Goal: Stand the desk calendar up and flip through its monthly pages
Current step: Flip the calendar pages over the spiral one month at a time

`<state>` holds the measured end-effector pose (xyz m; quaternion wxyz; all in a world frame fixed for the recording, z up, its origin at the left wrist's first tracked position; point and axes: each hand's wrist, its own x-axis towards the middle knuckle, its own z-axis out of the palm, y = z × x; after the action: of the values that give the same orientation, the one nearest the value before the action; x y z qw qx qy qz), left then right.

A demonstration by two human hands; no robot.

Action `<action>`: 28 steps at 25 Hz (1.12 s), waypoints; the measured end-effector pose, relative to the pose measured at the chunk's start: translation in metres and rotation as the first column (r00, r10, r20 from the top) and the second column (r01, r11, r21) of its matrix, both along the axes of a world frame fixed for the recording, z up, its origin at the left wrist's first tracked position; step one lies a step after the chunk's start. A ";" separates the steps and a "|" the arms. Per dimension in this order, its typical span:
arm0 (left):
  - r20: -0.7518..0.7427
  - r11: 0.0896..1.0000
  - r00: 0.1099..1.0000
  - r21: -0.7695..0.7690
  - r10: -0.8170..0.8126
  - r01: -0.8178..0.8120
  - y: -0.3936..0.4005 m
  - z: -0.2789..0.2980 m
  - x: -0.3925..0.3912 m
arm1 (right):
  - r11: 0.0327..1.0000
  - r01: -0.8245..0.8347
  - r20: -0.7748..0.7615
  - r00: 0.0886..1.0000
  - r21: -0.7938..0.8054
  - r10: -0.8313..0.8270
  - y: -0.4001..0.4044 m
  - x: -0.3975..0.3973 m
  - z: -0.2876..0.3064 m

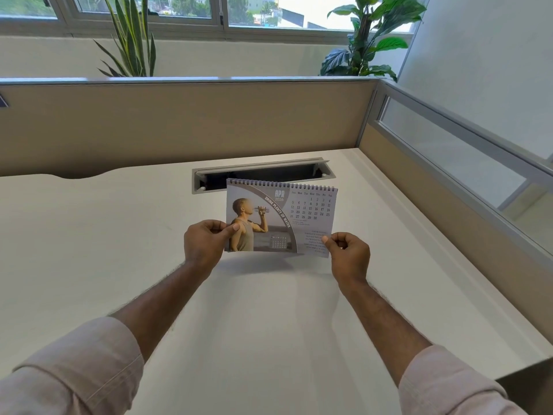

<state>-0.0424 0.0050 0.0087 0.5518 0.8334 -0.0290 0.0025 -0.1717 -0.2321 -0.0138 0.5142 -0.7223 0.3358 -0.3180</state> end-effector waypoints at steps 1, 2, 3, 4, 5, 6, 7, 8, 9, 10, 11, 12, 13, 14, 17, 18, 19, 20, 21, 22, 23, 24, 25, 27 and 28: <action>-0.003 1.000 1.000 -0.006 -0.004 0.004 0.001 0.001 -0.001 | 1.000 0.005 0.003 1.000 -0.006 -0.005 0.001 -0.001 0.002; -0.004 1.000 1.000 -0.012 -0.008 0.008 0.001 0.002 -0.002 | 1.000 0.007 0.008 1.000 -0.012 -0.007 0.002 -0.002 0.003; -0.003 1.000 1.000 -0.018 -0.013 0.013 0.002 0.003 -0.003 | 1.000 0.007 0.014 1.000 -0.014 -0.007 0.004 -0.003 0.005; -0.001 1.000 1.000 -0.023 -0.016 0.016 0.002 0.004 -0.004 | 1.000 0.004 0.021 1.000 -0.014 -0.004 0.005 -0.004 0.005; 0.005 0.999 1.000 -0.027 -0.019 0.019 0.002 0.005 -0.005 | 1.000 0.000 0.023 1.000 -0.020 0.000 0.006 -0.005 0.007; 0.017 1.000 1.000 -0.024 -0.016 0.017 0.003 0.007 -0.007 | 1.000 -0.001 0.024 1.000 -0.029 0.002 0.007 -0.005 0.007; 0.031 1.000 0.999 -0.017 -0.007 0.008 0.003 0.008 -0.009 | 0.999 -0.001 0.022 1.000 -0.038 0.001 0.007 -0.006 0.008; 0.044 1.000 0.999 -0.011 0.009 -0.008 0.004 0.009 -0.010 | 0.999 0.001 0.025 1.000 -0.045 0.000 0.008 -0.007 0.008; 0.054 1.000 0.998 -0.012 0.023 -0.023 0.005 0.010 -0.010 | 0.999 0.000 0.029 1.000 -0.046 0.001 0.008 -0.008 0.009; 0.057 0.999 0.998 -0.016 0.031 -0.031 0.006 0.010 -0.010 | 0.999 -0.006 0.034 0.999 -0.039 0.007 0.007 -0.010 0.009; 0.055 0.999 0.998 -0.020 0.029 -0.028 0.007 0.011 -0.010 | 1.000 -0.020 0.036 0.999 -0.021 0.021 0.007 -0.012 0.011; 0.049 1.000 0.999 -0.025 0.017 -0.016 0.008 0.012 -0.009 | 0.999 -0.040 0.040 0.998 0.011 0.040 0.006 -0.013 0.013; 0.038 0.999 0.999 -0.042 -0.010 0.011 0.010 0.013 -0.008 | 0.996 -0.068 0.053 0.996 0.055 0.065 0.006 -0.015 0.017; 0.029 0.996 0.998 -0.071 -0.053 0.055 0.011 0.016 -0.007 | 0.990 -0.092 0.079 0.993 0.107 0.084 0.007 -0.017 0.023; 0.014 0.965 0.988 -0.212 -0.156 0.155 0.011 0.031 -0.010 | 0.973 -0.088 0.163 0.985 0.215 0.053 0.006 -0.020 0.044; 0.009 0.955 0.989 -0.258 -0.147 0.145 0.010 0.039 -0.012 | 0.971 -0.072 0.176 0.984 0.227 0.032 0.005 -0.020 0.051; 0.004 0.947 0.991 -0.295 -0.133 0.128 0.009 0.045 -0.011 | 0.971 -0.068 0.189 0.982 0.231 0.024 0.003 -0.020 0.059; 0.003 0.938 0.992 -0.327 -0.123 0.117 0.008 0.053 -0.011 | 0.970 -0.078 0.203 0.979 0.230 0.030 0.002 -0.019 0.067; 0.014 0.925 0.992 -0.360 -0.122 0.119 0.007 0.059 -0.008 | 0.970 -0.093 0.217 0.975 0.224 0.043 0.001 -0.017 0.075; 0.032 0.910 0.991 -0.394 -0.128 0.130 0.006 0.065 -0.005 | 0.971 -0.106 0.232 0.971 0.215 0.055 0.000 -0.015 0.081; 0.050 0.899 0.991 -0.416 -0.126 0.135 0.005 0.069 -0.001 | 0.972 -0.118 0.245 0.967 0.205 0.066 -0.001 -0.013 0.088; 0.059 0.895 0.991 -0.425 -0.121 0.135 0.004 0.075 0.001 | 0.973 -0.132 0.253 0.964 0.192 0.080 -0.002 -0.010 0.095; 0.072 0.897 0.990 -0.420 -0.119 0.138 0.002 0.080 0.005 | 0.975 -0.149 0.258 0.961 0.166 0.103 -0.003 -0.007 0.102; 0.096 0.906 0.985 -0.388 -0.145 0.171 -0.004 0.091 0.009 | 0.977 -0.184 0.267 0.952 0.109 0.150 -0.007 0.002 0.114; 0.107 0.906 0.979 -0.372 -0.174 0.201 -0.006 0.097 0.010 | 0.975 -0.201 0.274 0.947 0.091 0.170 -0.010 0.006 0.120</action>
<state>-0.0323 -0.0015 0.1054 0.6995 0.7030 -0.1276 -0.0153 -0.1654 -0.2418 0.1060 0.6237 -0.6702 0.2126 -0.3415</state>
